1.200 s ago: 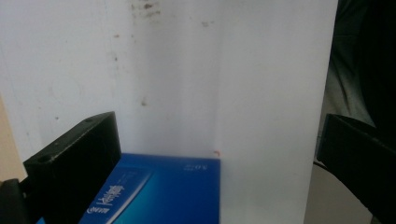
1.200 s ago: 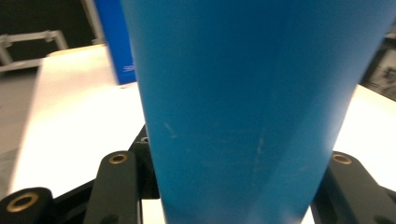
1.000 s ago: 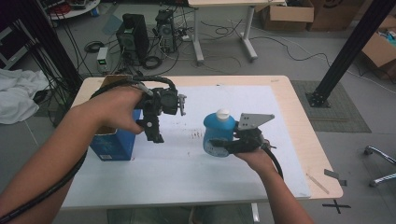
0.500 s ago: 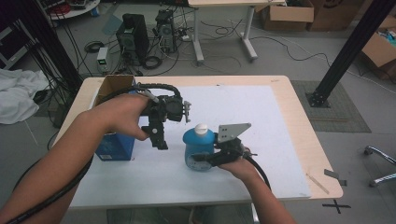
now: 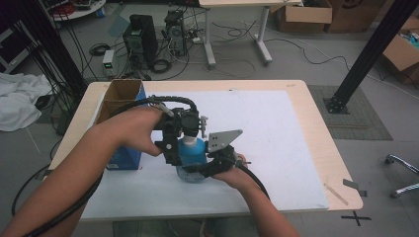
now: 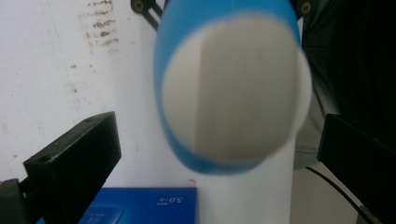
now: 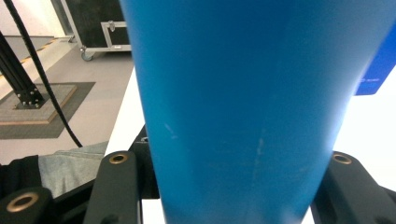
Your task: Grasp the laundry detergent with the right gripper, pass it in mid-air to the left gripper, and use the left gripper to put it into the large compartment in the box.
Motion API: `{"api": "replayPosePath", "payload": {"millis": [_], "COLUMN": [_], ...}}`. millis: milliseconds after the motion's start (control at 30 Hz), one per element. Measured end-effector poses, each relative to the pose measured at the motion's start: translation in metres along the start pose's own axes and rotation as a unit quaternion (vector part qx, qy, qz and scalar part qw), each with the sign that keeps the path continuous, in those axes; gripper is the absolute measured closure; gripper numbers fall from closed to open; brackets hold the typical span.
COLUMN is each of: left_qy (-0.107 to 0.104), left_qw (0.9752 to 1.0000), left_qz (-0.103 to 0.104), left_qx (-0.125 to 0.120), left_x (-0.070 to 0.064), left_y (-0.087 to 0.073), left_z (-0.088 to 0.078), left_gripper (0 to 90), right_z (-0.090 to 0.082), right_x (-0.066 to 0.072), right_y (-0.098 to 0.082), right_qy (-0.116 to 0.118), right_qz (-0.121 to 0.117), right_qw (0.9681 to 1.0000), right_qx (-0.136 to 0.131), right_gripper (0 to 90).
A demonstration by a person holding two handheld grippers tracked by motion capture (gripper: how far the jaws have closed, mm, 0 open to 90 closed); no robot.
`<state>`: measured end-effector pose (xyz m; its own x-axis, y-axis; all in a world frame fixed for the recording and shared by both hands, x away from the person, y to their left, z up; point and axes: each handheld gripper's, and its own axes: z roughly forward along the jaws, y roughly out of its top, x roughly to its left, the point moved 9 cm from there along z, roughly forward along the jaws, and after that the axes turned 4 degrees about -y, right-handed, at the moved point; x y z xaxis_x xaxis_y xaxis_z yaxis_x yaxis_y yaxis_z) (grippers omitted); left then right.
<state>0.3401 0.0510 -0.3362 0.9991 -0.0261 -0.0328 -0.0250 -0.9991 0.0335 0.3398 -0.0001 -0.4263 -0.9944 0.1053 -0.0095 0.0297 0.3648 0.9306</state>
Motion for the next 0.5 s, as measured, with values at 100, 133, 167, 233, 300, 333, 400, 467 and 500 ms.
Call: {"api": "replayPosePath", "payload": {"millis": [100, 133, 167, 233, 300, 333, 400, 467, 500], "left_qy": [0.002, 0.005, 0.005, 0.005, 0.004, 0.004, 0.005, 0.007, 0.007], "left_qw": [1.0, 1.0, 1.0, 1.0, 1.0, 0.9999, 0.9999, 0.9999, 0.9999], "left_qz": [0.001, 0.004, 0.004, 0.006, 0.005, 0.004, 0.005, 0.003, 0.003], "left_qx": [0.0, 0.001, 0.001, 0.005, 0.007, 0.01, 0.012, 0.014, 0.014], "left_x": [0.0, 0.0, 0.0, 0.0, -0.001, -0.001, -0.001, -0.001, -0.001], "left_y": [0.001, 0.002, 0.002, 0.002, 0.002, 0.002, 0.001, -0.001, -0.001], "left_z": [0.001, 0.003, 0.003, 0.005, 0.007, 0.008, 0.009, 0.009, 0.009], "left_gripper": [0.3, 0.7, 1.0, 1.3, 1.2, 1.2, 1.2, 1.3, 1.3], "right_z": [0.004, 0.007, 0.007, 0.01, 0.012, 0.014, 0.016, 0.018, 0.018], "right_x": [0.001, 0.002, 0.002, 0.002, 0.002, 0.001, 0.001, 0.002, 0.002], "right_y": [0.001, 0.001, 0.001, 0.003, 0.005, 0.007, 0.009, 0.012, 0.012], "right_qy": [0.002, 0.004, 0.004, 0.004, 0.006, 0.006, 0.007, 0.007, 0.007], "right_qz": [-0.002, -0.001, -0.001, -0.001, -0.004, -0.008, -0.008, -0.014, -0.014], "right_qw": [1.0, 1.0, 1.0, 1.0, 1.0, 0.9999, 0.9999, 0.9998, 0.9998], "right_qx": [0.001, 0.001, 0.001, -0.003, -0.006, -0.008, -0.009, -0.011, -0.011], "right_gripper": [46.1, 46.1, 46.1, 46.2, 46.2, 46.2, 46.2, 46.2, 46.2]}}
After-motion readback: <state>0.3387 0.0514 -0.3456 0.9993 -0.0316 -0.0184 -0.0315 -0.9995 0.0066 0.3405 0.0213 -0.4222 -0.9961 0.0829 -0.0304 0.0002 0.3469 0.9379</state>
